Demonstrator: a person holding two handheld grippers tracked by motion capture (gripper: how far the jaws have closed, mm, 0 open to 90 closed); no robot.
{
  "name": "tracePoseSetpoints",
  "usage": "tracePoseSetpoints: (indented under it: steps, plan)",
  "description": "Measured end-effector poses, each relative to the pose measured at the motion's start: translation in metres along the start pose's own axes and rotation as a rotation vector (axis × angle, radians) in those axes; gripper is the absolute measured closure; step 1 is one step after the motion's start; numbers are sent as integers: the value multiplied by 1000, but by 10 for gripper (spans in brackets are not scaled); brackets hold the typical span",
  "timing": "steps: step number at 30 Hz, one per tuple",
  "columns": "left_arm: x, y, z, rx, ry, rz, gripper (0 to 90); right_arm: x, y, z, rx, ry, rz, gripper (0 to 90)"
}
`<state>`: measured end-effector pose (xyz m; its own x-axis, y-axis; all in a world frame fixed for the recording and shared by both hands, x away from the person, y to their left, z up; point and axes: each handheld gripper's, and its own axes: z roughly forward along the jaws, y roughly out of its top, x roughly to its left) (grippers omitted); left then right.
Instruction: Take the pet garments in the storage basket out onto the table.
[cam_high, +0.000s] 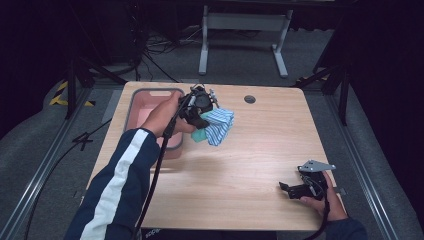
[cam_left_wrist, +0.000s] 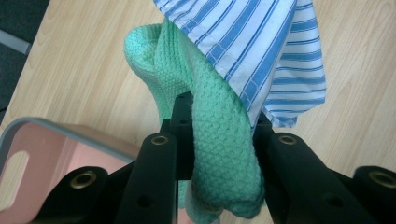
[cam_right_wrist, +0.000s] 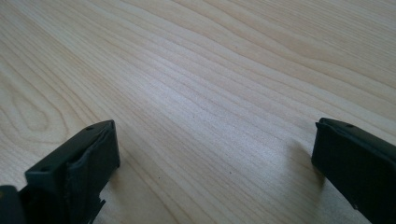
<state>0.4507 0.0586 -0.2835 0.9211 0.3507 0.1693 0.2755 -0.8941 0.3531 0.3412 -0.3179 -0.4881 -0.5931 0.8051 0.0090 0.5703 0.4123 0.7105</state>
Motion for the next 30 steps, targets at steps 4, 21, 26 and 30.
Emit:
tracePoseSetpoints:
  steps: [4, 21, 26, 30]
  plan:
    - [-6, 7, 9, 20, -28, 27, 729, 0, 0, 0, 0, 0, 0, 11]
    - [-29, 20, 55, 91, -126, 108, 727, 0, 0, 0, 1, 0, -4, 11]
    - [-39, 22, 71, 121, -146, 136, 725, 0, 0, 0, 1, 0, -4, 11]
    - [-48, 25, 86, 156, -146, 156, 725, 0, 0, 0, 1, 0, -4, 11]
